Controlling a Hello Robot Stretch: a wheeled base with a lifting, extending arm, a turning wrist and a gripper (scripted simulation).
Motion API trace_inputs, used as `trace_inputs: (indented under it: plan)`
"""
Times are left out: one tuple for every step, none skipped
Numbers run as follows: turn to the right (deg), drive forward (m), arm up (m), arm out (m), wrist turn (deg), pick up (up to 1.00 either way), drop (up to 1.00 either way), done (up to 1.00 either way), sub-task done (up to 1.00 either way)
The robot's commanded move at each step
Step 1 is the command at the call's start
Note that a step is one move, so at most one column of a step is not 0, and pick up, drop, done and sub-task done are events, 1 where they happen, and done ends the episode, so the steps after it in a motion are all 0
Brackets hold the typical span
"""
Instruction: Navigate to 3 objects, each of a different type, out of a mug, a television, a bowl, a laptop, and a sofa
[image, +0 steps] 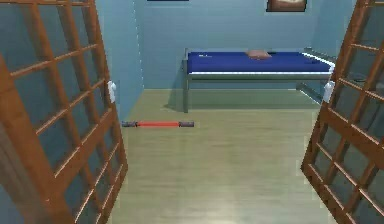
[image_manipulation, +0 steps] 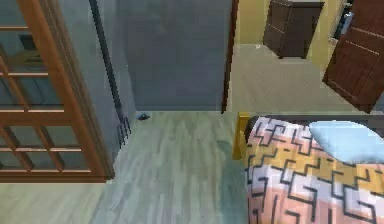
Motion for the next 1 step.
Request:
trace_inputs:
  plan:
    - [0.0,0.10,0.00,0.00,0.0,0.00,0.00,0.00,0.00]
